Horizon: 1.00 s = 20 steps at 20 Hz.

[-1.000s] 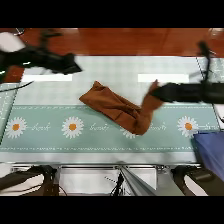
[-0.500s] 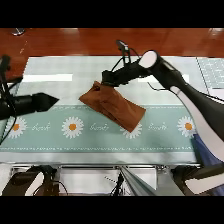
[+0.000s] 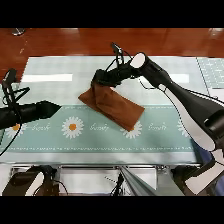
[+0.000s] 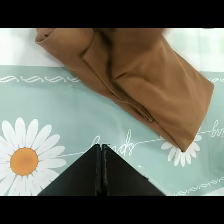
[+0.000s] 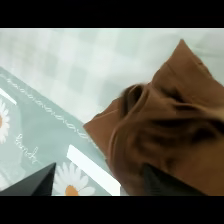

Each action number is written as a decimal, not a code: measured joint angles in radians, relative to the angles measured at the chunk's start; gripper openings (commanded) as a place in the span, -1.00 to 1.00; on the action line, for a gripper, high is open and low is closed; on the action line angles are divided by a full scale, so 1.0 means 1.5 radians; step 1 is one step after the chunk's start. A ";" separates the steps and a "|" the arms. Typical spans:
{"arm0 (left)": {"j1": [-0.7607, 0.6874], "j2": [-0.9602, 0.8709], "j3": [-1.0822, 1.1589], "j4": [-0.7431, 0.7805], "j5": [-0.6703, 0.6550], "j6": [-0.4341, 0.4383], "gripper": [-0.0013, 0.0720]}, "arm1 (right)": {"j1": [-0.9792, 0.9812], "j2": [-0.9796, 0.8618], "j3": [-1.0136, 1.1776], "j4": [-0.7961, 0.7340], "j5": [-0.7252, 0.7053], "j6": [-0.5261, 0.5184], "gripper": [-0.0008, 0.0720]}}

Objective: Fold the shirts.

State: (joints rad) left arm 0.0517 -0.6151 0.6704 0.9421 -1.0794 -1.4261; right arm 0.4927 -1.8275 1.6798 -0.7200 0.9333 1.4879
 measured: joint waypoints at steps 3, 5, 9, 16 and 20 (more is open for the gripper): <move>0.001 -0.009 -0.002 0.000 0.011 0.000 -0.91 | -0.017 0.009 0.001 0.013 0.086 -0.035 0.75; 0.001 -0.014 -0.003 0.000 0.022 0.000 -0.91 | -0.052 0.037 0.002 -0.031 0.155 -0.038 0.75; 0.001 -0.018 -0.003 0.000 0.030 0.000 -0.91 | -0.140 0.183 -0.057 -0.202 0.258 -0.013 0.75; 0.001 -0.019 -0.003 0.000 0.034 -0.001 -0.91 | -0.211 0.649 -0.676 -0.322 -0.044 0.235 0.75; 0.001 -0.020 -0.003 0.000 0.034 -0.002 -0.91 | -0.189 0.741 -0.901 -0.155 -0.212 0.266 0.75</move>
State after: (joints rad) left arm 0.0528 -0.6449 0.6662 0.9424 -1.0286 -1.4296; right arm 0.2085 -0.7155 0.3279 -0.9531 0.6147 1.8874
